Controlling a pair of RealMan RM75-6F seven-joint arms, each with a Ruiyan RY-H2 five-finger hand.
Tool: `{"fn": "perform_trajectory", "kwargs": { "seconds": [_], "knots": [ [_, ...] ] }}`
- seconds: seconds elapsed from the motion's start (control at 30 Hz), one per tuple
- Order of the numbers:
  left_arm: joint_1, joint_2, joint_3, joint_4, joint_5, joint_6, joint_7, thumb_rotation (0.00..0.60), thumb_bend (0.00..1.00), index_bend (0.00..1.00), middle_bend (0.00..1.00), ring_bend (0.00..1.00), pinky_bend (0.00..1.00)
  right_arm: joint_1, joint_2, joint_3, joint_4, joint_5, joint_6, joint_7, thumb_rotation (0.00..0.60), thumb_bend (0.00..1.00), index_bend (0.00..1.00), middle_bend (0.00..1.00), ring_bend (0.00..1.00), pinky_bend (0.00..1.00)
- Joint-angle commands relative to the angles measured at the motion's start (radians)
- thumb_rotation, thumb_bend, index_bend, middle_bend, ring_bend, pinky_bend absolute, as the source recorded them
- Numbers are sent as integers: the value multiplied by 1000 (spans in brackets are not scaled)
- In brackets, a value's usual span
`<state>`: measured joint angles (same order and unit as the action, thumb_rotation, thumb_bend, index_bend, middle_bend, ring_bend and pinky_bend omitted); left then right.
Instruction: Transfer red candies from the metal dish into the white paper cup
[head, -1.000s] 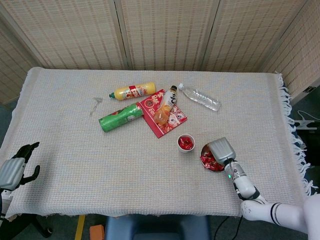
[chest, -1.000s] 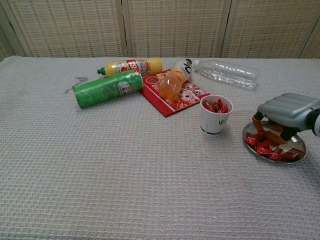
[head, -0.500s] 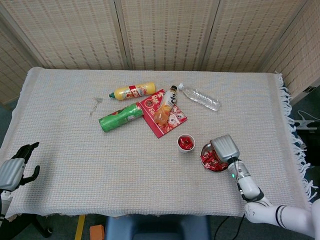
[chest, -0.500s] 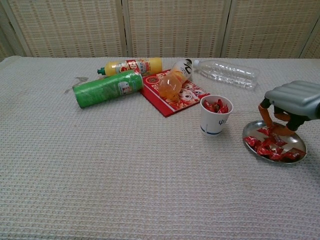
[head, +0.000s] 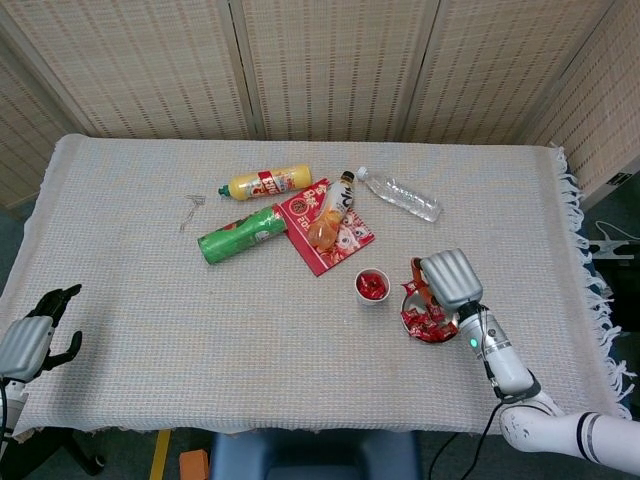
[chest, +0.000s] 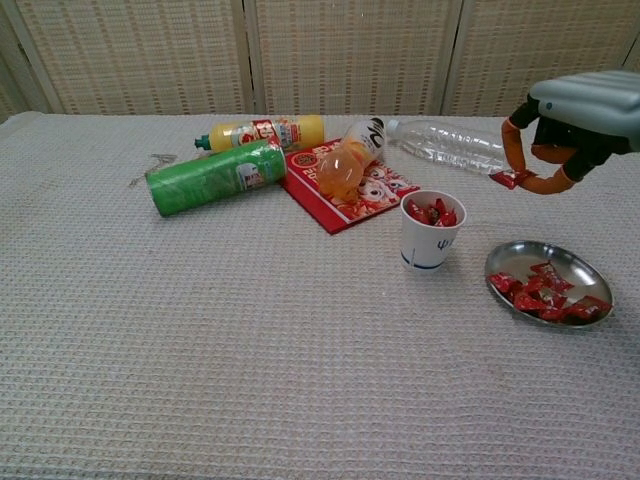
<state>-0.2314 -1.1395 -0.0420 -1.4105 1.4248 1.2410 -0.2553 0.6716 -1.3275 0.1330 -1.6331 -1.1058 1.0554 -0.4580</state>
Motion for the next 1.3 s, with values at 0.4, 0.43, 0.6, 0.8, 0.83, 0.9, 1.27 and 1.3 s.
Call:
{"fn": "perform_trajectory", "kwargs": {
  "seconds": [0.4,0.43,0.6,0.8,0.83,0.9,1.27,1.3],
  "knots": [
    [3,9,-2,7,5,7,-30,600,505,43,105,61,291,90,-127,36,65,75,-51,-105,600,280,704,933,869,1000],
    [2,9,-1,7,6,6,-30,600,505,43,105,61,291,94,-131,35,68,83,-55,-115,600,280,701,933,869,1000],
    [4,8,-2,7,4,8,-28,600,506,43,105,61,292,110,-140,26,71,126,-70,-165,600,280,524,933,855,1000],
    [5,11,-2,6,6,11,-34,600,506,43,105,61,292,118,-137,19,59,142,-89,-161,600,280,233,933,842,1000],
    [5,11,-1,6,7,12,-35,600,506,43,105,61,292,119,-134,17,55,142,-91,-159,600,280,196,933,840,1000],
    [6,12,-1,5,8,15,-35,600,505,43,105,61,293,117,-126,18,43,139,-87,-152,600,280,163,933,839,1000],
    [9,9,4,-8,21,27,-12,600,506,43,105,61,292,-1,49,-72,-43,43,-30,-44,600,250,235,933,825,1000],
    [8,7,5,-9,22,25,-7,600,505,43,105,61,292,-10,60,-84,-38,36,-36,-33,600,250,255,933,824,1000]
  ]
}}
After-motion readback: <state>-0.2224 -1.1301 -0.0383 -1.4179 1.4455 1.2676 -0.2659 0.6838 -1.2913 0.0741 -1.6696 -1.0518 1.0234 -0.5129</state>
